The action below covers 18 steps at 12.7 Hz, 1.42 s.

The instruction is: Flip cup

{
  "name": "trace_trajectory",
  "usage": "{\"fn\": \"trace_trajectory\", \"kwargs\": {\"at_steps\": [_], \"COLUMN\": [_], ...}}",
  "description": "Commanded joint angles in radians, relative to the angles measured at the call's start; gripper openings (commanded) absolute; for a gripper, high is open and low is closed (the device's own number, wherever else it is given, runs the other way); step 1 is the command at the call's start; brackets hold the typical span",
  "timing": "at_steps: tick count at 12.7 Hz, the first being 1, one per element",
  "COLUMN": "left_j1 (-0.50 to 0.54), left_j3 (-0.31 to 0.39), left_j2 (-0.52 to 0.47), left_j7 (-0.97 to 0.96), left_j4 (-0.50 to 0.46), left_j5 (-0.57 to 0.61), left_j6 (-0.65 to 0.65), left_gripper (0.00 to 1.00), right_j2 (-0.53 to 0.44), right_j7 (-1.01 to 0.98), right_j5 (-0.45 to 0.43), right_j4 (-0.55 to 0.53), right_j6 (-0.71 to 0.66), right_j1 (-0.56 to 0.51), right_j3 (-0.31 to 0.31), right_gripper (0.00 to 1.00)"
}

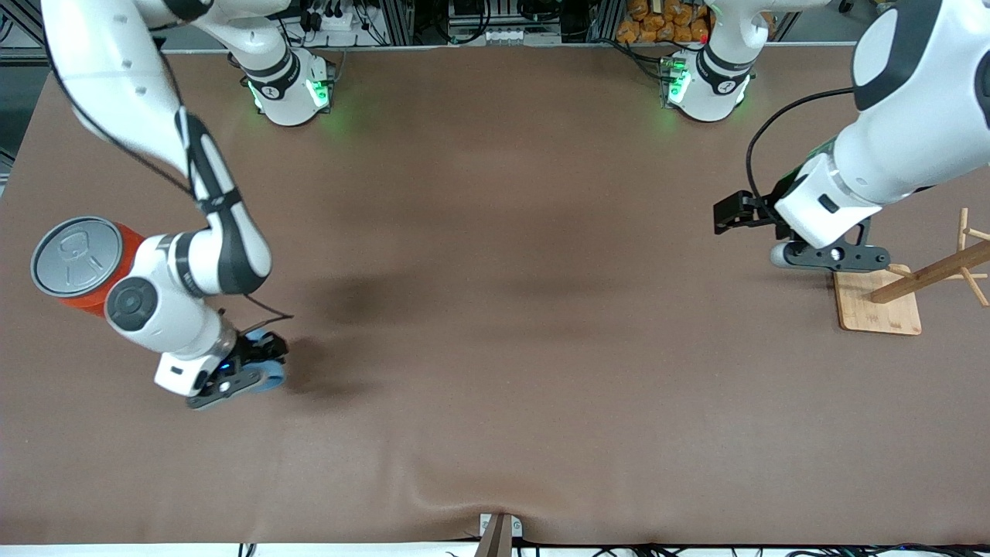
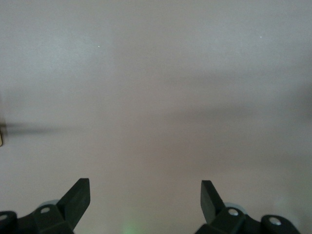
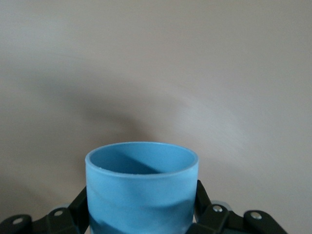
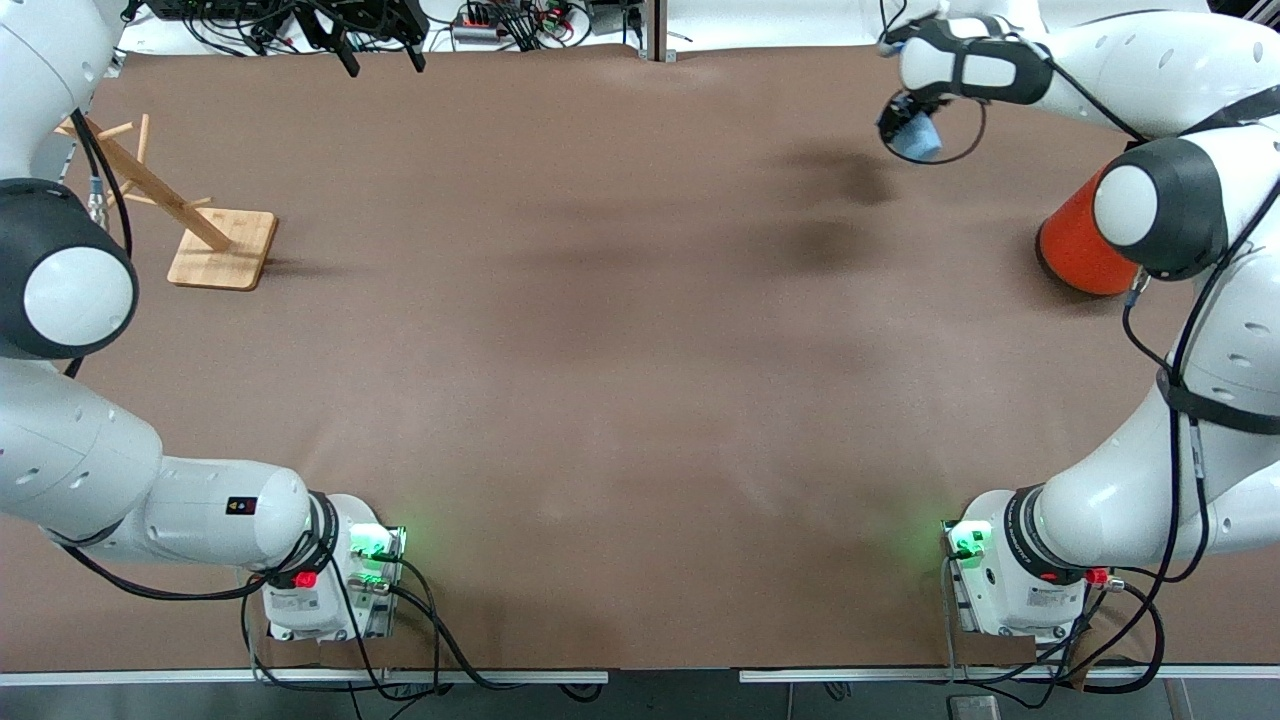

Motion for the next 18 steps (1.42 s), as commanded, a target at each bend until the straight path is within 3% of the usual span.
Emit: {"fn": "trace_trajectory", "kwargs": {"at_steps": [1,4,6,8,10,13,14,15,16,18], "left_j1": [0.008,0.051,0.065,0.065,0.083,0.102,0.102,0.099,0.099,0.099], "left_j3": [-0.001,0.001,0.001,0.001,0.001,0.001,0.001,0.001,0.001,0.001], "left_j2": [0.011,0.013,0.014,0.016,0.059,0.143,0.166,0.188,0.215,0.278], "left_j7": [0.007,0.016,0.021,0.021,0.047,0.139,0.168,0.227,0.337,0.412], "left_j4": [-0.032,-0.138,-0.204,-0.259,-0.279,-0.293,-0.313,-0.334,-0.356,-0.379], "left_j5": [-0.043,-0.212,-0.324,-0.384,-0.462,-0.536,-0.573,-0.626,-0.665,-0.821], "left_j6": [0.012,0.074,0.109,0.149,0.157,0.214,0.254,0.282,0.314,0.336], "left_gripper": [1.0,1.0,1.0,1.0,1.0,1.0,1.0,1.0,1.0,1.0], "right_j2": [-0.006,0.012,0.052,0.138,0.216,0.261,0.268,0.268,0.265,0.232], "right_j7": [-0.15,-0.171,-0.186,-0.277,-0.383,-0.396,-0.401,-0.399,-0.396,-0.388], "right_j5": [0.002,-0.009,-0.035,-0.067,-0.061,-0.065,-0.064,-0.061,-0.058,-0.047], "right_j4": [0.03,0.035,0.04,0.098,0.168,0.176,0.176,0.175,0.176,0.178], "right_j6": [-0.006,0.058,0.131,0.222,0.225,0.225,0.225,0.225,0.225,0.195], "right_j1": [0.183,0.404,0.493,0.524,0.529,0.551,0.551,0.551,0.551,0.549], "right_j3": [0.007,0.005,0.005,0.005,0.007,0.007,0.007,0.007,0.007,0.021], "right_gripper": [0.1,0.1,0.11,0.11,0.11,0.15,0.41,0.77,1.0,1.0]}}
